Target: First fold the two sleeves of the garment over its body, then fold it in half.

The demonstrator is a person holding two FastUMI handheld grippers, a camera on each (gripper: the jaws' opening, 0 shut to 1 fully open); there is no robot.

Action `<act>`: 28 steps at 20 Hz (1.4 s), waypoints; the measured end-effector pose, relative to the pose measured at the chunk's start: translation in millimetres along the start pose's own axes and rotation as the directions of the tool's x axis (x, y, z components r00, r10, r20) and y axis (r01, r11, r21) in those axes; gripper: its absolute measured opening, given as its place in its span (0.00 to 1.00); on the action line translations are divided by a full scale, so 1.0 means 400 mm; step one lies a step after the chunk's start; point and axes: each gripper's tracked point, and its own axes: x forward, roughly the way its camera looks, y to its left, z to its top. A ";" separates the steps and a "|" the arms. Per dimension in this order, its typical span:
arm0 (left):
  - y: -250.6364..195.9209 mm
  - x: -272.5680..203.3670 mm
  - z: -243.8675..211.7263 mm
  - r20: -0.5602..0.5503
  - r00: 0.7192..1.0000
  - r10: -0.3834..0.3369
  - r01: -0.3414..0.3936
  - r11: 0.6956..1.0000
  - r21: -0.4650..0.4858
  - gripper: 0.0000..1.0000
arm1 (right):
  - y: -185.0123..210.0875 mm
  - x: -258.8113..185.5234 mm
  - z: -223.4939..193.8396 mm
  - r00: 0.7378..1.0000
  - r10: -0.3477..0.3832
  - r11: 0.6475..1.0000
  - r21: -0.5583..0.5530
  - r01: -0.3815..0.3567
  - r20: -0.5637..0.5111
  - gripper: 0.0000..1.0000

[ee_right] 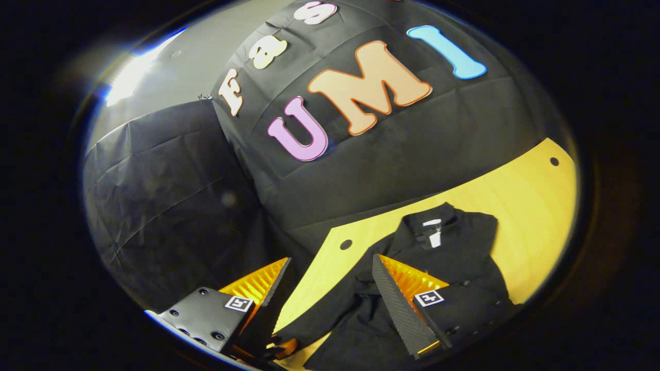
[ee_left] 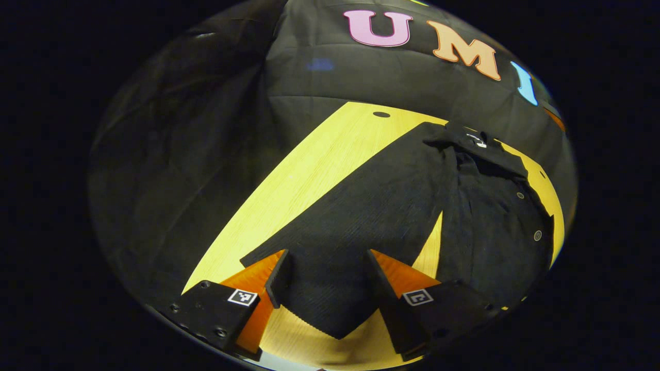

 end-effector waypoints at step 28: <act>-0.178 -0.071 0.237 0.077 0.986 -0.150 0.153 0.988 -0.038 0.00 | -0.261 -0.366 0.027 0.923 -0.353 0.935 0.084 0.344 0.150 0.98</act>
